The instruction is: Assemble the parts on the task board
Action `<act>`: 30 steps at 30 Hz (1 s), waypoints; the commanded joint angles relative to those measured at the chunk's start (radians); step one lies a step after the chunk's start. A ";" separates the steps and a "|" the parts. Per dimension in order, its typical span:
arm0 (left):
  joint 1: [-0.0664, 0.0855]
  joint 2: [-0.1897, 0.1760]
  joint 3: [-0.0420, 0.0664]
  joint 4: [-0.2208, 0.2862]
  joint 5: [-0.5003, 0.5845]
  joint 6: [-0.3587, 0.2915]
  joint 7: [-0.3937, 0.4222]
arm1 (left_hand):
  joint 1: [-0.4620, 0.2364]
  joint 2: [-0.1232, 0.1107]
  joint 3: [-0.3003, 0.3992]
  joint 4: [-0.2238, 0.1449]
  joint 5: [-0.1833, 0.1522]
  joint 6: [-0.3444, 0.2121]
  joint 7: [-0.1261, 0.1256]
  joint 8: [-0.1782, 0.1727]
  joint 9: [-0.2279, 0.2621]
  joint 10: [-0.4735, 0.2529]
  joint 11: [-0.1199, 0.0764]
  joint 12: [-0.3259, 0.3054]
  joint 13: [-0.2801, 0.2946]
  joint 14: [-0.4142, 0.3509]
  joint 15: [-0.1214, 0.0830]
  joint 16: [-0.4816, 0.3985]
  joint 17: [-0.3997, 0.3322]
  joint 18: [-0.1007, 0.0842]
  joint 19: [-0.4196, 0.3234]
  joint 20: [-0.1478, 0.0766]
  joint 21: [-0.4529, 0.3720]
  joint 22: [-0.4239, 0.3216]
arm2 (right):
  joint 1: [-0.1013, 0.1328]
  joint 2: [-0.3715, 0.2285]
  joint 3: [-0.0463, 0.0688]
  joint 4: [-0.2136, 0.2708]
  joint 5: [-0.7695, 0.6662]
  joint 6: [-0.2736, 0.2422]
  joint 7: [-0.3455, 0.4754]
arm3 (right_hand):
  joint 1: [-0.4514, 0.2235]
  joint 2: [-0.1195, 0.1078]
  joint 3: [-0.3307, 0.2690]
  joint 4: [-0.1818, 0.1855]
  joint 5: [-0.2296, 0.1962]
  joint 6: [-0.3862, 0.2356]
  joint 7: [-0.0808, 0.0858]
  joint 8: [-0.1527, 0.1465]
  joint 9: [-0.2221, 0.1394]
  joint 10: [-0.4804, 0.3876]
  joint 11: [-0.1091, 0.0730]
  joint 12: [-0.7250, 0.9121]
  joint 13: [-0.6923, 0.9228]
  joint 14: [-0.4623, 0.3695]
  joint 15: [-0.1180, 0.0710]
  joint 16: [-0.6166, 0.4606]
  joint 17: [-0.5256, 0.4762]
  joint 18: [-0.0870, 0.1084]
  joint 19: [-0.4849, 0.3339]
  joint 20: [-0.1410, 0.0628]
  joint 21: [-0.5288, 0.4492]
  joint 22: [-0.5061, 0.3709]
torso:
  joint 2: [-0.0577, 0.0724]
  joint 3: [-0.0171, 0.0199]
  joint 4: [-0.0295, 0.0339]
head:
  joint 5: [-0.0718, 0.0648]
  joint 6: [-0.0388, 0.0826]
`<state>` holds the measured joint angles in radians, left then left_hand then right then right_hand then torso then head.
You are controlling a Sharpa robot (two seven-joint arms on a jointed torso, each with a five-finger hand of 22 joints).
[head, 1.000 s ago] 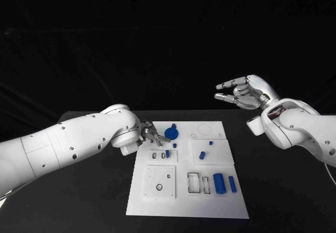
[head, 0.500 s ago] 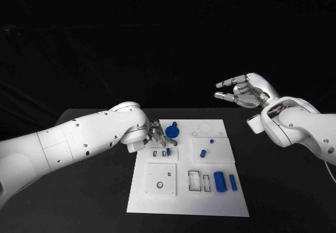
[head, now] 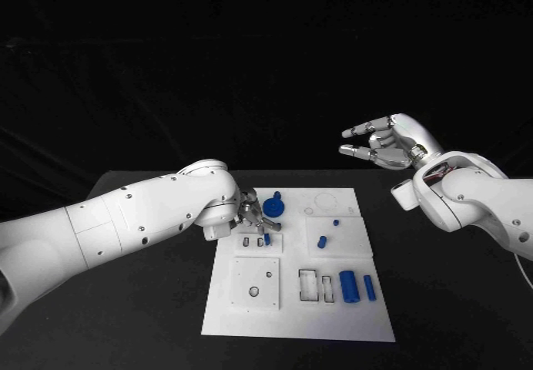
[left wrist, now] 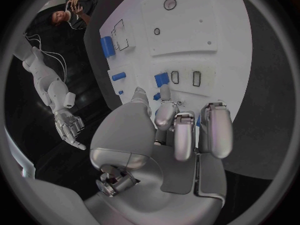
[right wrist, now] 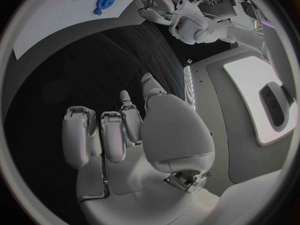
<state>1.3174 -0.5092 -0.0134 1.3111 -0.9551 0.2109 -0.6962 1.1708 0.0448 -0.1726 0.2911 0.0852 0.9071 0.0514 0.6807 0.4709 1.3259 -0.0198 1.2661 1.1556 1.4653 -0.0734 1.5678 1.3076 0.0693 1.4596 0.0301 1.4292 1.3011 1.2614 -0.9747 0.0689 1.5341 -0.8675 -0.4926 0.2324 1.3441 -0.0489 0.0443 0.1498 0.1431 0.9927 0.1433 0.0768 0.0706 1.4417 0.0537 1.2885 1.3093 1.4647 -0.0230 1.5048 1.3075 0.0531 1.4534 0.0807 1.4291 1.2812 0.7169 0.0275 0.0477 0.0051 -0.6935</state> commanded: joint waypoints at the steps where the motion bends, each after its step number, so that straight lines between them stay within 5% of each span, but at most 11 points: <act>1: 0.001 0.000 0.000 0.001 -0.014 0.023 -0.119 | 0.002 0.008 -0.008 -0.001 0.006 -0.006 -0.001 0.006 0.003 0.007 0.000 0.005 0.002 0.105 -0.007 0.003 0.263 -0.018 0.022 -0.001 0.007 0.004 | -0.001 0.003 0.000 -0.003 -0.013 0.012 -0.001 | 0.008 0.000 -0.002 -0.006 0.004 -0.004 0.000 -0.001 -0.001 -0.007 0.001 -0.006 0.083 0.077 0.002 -0.005 0.137 0.007 -0.004 0.001 -0.004 -0.001 | 0.001 -0.0004 0.0001 | -0.001 -0.001; 30: -0.002 0.021 0.000 -0.023 -0.017 0.071 -0.132 | 0.012 0.013 -0.012 -0.002 0.010 -0.006 -0.006 0.024 0.021 0.015 -0.004 0.015 0.013 0.105 -0.010 0.003 0.263 -0.020 0.025 -0.003 0.014 0.016 | -0.002 0.013 -0.001 -0.014 -0.016 0.023 -0.008 | 0.010 0.001 -0.004 -0.008 0.009 -0.004 0.000 -0.001 -0.001 -0.008 0.001 -0.006 0.082 0.077 0.002 -0.005 0.137 0.008 -0.005 0.001 -0.006 -0.003 | 0.002 0.0004 -0.0001 | 0.003 -0.009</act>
<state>1.3160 -0.4917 -0.0138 1.2892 -0.9687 0.2510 -0.6977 1.1801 0.0540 -0.1780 0.2910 0.0886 0.9037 0.0479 0.6987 0.4914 1.3366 -0.0232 1.2778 1.1681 1.4688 -0.0768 1.5677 1.3074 0.0695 1.4596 0.0301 1.4368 1.3080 1.2595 -0.9628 0.0682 1.5201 -0.8719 -0.4841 0.2265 1.3440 -0.0490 0.0413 0.1470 0.1492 0.9927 0.1433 0.0767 0.0703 1.4417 0.0538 1.2887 1.3099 1.4647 -0.0230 1.5047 1.3073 0.0531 1.4535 0.0808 1.4291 1.2786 0.7181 0.0274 0.0479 0.0081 -0.7014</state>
